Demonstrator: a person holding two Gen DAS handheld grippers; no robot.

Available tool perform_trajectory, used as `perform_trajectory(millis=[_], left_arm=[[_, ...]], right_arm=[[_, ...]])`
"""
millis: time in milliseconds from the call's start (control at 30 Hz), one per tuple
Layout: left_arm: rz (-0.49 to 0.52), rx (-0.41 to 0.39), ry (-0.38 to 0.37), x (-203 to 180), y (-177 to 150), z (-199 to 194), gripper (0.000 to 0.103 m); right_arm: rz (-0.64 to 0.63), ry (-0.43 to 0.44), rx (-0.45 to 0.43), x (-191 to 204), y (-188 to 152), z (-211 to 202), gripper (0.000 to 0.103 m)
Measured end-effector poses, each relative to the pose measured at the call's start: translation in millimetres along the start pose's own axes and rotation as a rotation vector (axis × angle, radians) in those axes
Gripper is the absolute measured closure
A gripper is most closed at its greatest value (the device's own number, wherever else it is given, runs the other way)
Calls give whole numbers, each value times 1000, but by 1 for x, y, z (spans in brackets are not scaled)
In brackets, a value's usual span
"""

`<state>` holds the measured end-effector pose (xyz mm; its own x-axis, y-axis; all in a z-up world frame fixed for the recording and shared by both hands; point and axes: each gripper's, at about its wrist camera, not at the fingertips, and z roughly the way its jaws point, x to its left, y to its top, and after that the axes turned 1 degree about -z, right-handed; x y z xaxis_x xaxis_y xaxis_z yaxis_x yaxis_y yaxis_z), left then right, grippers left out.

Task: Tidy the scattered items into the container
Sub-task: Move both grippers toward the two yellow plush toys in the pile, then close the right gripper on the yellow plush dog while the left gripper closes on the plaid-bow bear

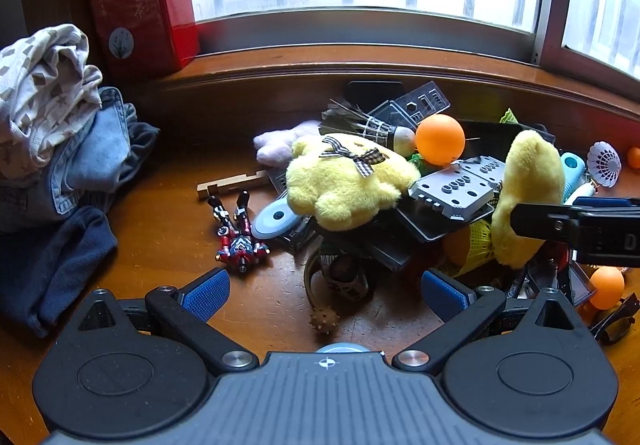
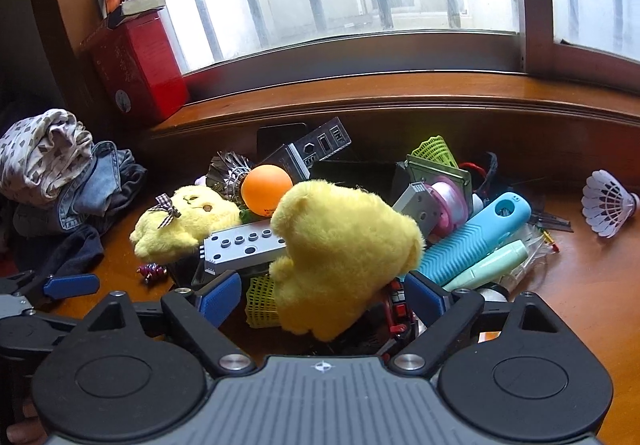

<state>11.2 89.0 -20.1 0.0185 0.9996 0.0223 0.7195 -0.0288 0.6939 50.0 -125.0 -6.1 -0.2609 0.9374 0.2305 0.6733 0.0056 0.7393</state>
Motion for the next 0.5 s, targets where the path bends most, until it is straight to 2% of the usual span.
perform_trajectory(millis=[233,500], left_arm=[[16,14,-17,1,-1,4,0],[32,23,-35,1,5,13,0]], right_arm=[[-3,-38,-14,4,-2,12,15],[13,-43,-10,-1,-1,22,19]])
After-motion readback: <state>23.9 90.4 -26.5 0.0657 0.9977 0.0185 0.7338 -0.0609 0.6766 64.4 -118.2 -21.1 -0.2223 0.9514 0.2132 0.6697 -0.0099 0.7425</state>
